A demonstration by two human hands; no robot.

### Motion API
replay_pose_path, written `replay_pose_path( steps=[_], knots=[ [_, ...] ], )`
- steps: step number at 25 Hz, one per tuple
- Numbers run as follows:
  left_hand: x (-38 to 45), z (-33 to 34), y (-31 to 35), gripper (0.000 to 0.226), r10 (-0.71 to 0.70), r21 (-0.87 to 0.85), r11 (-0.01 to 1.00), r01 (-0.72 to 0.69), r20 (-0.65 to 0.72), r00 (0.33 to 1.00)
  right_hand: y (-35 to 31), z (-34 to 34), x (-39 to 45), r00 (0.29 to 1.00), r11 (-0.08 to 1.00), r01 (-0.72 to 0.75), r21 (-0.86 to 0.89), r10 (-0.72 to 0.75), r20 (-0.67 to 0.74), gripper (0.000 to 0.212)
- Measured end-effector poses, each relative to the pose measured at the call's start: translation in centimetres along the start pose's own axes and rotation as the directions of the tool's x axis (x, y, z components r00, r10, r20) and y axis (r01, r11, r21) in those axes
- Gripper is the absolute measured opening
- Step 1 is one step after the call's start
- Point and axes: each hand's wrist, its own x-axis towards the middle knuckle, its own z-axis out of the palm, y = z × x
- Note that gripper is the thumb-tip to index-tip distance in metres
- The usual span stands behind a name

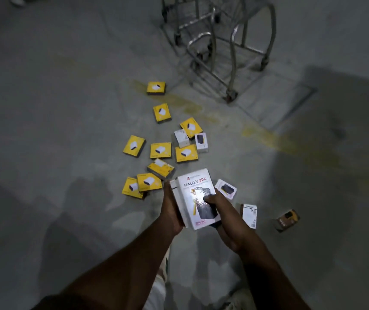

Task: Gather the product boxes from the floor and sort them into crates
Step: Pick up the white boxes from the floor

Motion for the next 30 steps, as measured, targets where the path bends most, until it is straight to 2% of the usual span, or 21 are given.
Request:
replay_pose_path(
  steps=[2,5,8,10,13,17,19,22,25,27,30],
  knots=[
    [-5.6,1.1,2.1,0.076,0.070,0.075,0.995,-0.066,-0.047,0.996,-2.9,2.5,-3.0,0.997,0.994,-0.072,0.079,0.069,0.034,0.026],
    [-13.2,1.3,5.4,0.071,0.110,0.177,0.980,-0.091,-0.097,0.989,-7.4,6.2,-6.6,0.989,0.989,-0.126,0.082,0.118,0.094,0.032],
    [-21.1,1.3,10.0,0.059,0.180,0.208,0.964,-0.167,-0.043,0.983,-11.8,10.7,-9.4,0.964,0.983,-0.154,0.099,0.128,0.234,0.047],
    [-25.8,0.5,12.9,0.052,0.249,0.199,0.950,-0.240,-0.022,0.968,-13.8,14.1,-10.9,0.928,0.977,-0.185,0.110,0.137,0.347,0.043],
    [-30.8,-2.4,16.5,0.054,0.337,0.160,0.931,-0.329,-0.027,0.941,-14.9,20.1,-12.5,0.878,0.969,-0.219,0.114,0.144,0.456,0.039],
    [-36.9,-8.1,20.3,0.061,0.434,0.113,0.898,-0.425,-0.074,0.898,-13.9,29.4,-13.5,0.815,0.960,-0.279,0.016,0.228,0.532,0.055],
    [-39.8,-11.8,21.4,0.066,0.483,0.111,0.874,-0.473,-0.091,0.871,-12.6,34.0,-13.8,0.777,0.950,-0.311,-0.031,0.273,0.567,0.041],
    [-44.4,-18.0,23.0,0.082,0.550,0.135,0.834,-0.535,-0.143,0.823,-9.8,41.2,-13.3,0.694,0.927,-0.355,-0.124,0.350,0.630,0.047],
    [-48.9,-22.7,24.1,0.063,0.620,0.086,0.781,-0.619,-0.234,0.749,-7.2,48.2,-13.1,0.600,0.903,-0.357,-0.237,0.416,0.683,0.057],
    [-51.8,-25.8,24.7,0.061,0.665,0.047,0.727,-0.685,-0.299,0.685,-5.5,52.9,-13.1,0.523,0.873,-0.362,-0.327,0.481,0.704,0.054],
    [-55.0,-29.6,25.1,0.063,0.709,0.038,0.642,-0.766,-0.411,0.574,-3.1,59.2,-12.3,0.366,0.824,-0.353,-0.443,0.557,0.745,0.051]
  ],
)
